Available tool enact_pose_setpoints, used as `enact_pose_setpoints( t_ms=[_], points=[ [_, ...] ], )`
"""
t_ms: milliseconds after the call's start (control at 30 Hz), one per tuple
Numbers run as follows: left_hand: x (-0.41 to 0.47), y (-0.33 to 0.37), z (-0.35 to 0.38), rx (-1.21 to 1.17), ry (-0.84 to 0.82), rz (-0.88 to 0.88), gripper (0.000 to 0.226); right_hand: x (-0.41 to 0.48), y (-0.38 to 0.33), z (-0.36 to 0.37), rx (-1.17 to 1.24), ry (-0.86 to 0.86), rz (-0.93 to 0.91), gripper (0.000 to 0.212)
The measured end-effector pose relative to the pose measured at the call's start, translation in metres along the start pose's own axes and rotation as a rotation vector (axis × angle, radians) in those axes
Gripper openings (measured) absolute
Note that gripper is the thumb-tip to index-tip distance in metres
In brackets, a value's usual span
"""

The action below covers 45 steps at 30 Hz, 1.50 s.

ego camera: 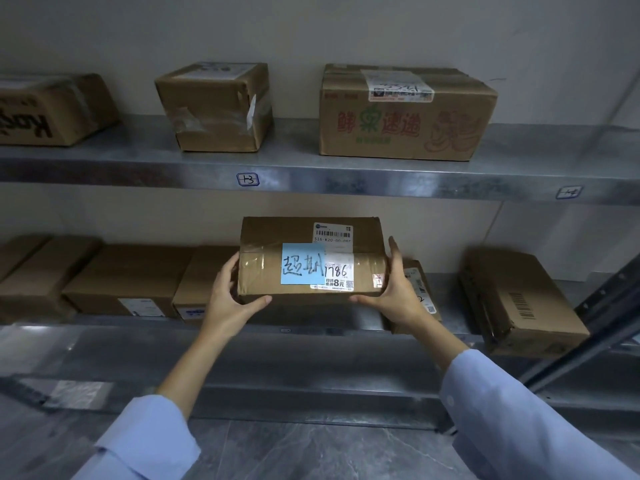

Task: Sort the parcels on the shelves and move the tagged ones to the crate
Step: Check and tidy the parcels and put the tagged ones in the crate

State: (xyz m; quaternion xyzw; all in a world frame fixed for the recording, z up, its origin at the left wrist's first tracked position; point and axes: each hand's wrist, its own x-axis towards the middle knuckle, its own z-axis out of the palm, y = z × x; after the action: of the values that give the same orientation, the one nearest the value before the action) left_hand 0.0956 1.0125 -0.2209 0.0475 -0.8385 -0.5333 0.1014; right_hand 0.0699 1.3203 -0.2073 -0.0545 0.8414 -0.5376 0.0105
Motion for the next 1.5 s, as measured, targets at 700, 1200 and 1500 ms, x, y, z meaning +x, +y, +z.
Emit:
enact_pose_setpoints(
  t_ms=[700, 1200, 1500],
  points=[
    [0.0, 0.047, 0.05, -0.135, -0.493, 0.296, 0.09, -0.153, -0.016, -0.029, -0.04, 0.501, 0.179, 0.101],
    [-0.218, 0.143, 0.218, -0.24, -1.204, 0.59, 0.088, -0.497, -0.014, -0.06, -0.022, 1.114, 0.505, 0.088],
    [-0.441, 0.178, 0.286, -0.258, -1.491, 0.7, 0.088, -0.723, -0.016, -0.056, 0.001, 1.368, 0.69, 0.093]
  ],
)
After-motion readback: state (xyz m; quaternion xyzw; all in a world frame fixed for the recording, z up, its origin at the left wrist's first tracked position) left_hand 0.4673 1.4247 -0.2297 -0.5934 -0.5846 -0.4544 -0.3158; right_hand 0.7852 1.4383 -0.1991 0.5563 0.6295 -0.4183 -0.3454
